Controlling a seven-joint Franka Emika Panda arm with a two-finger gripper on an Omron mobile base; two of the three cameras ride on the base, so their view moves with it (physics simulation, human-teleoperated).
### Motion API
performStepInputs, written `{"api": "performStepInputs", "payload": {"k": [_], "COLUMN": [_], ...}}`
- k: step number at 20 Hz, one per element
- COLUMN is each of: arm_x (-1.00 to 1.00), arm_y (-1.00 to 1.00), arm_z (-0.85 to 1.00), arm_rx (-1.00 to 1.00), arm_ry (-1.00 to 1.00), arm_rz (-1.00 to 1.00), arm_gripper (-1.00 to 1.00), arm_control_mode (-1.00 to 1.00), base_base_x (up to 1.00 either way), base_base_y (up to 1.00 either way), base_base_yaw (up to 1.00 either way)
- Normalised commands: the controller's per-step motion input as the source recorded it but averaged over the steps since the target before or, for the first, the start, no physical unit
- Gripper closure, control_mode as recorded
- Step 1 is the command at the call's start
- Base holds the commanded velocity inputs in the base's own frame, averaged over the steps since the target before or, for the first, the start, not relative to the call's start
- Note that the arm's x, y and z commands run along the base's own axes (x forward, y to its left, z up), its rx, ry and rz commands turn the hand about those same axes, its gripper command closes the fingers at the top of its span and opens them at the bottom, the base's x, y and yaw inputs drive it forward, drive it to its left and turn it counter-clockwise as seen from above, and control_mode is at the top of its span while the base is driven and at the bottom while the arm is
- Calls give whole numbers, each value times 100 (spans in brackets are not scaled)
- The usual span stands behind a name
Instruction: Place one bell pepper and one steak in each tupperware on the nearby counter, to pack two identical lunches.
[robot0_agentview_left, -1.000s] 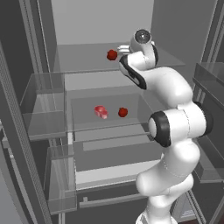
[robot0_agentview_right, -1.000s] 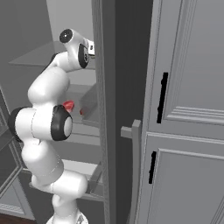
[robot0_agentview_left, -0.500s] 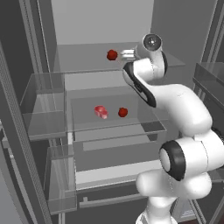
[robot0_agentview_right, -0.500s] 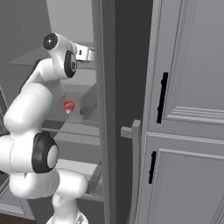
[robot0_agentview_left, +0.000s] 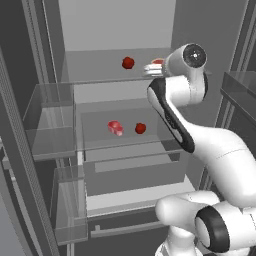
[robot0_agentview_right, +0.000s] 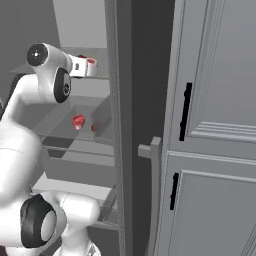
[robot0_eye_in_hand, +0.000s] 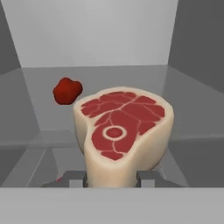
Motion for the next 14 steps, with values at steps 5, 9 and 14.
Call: {"api": "performStepInputs", "payload": {"k": [5, 9, 14], "arm_x": [-100, -100, -100], "arm_y": [4, 9, 3], "arm_z": [-2, -39, -79], "arm_rx": [0, -1, 0], "arm_ry": [21, 30, 21], "arm_rz": [5, 1, 4], "arm_gripper": [100, 100, 100], "arm_control_mode": [-100, -100, -100], "base_base_x": [0, 0, 0], "base_base_y": [0, 0, 0], "base_base_yaw": [0, 0, 0]}}
